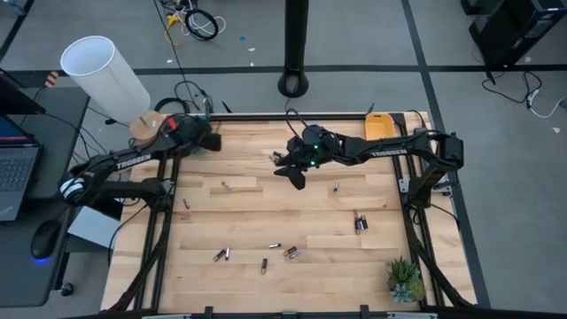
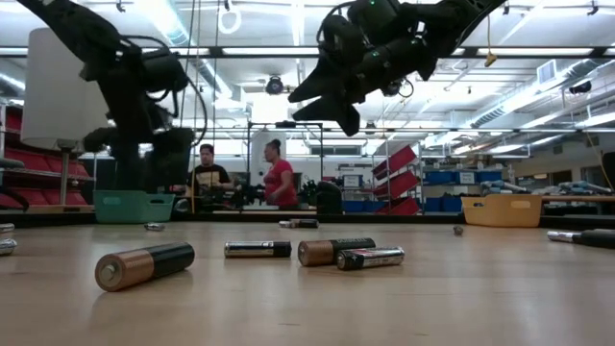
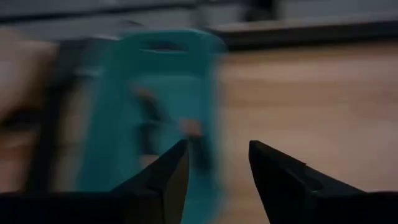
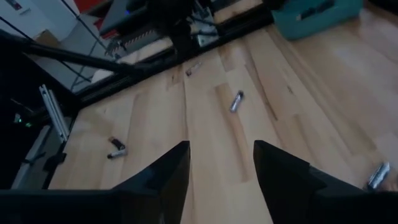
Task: Sort batteries
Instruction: Put the silver battery into the yellow bin
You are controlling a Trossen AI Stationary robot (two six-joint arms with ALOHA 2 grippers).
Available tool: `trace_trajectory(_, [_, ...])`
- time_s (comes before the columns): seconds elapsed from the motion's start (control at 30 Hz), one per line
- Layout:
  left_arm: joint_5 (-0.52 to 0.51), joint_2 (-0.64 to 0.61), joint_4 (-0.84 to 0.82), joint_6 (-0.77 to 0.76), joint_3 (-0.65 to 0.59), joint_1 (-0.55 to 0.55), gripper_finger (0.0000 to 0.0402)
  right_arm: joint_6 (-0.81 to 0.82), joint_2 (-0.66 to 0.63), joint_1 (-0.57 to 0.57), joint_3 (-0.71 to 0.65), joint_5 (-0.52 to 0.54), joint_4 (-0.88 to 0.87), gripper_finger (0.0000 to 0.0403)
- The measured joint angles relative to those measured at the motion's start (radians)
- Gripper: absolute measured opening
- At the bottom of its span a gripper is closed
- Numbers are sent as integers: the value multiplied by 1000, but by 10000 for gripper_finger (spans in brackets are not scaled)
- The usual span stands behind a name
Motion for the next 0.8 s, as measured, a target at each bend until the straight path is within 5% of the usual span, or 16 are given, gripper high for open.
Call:
trace_trajectory(0.13, [323,-40,40,189,31,-102,175,2,-88,8,0,36,-97,176])
trace_trajectory(0.33, [615,-97,126,309,57,-357,155,-37,-236,78,1,343,-233,161])
trace_trajectory(0.8, [571,92,420,366,56,-853,154,214,-201,277,1,726,-162,152])
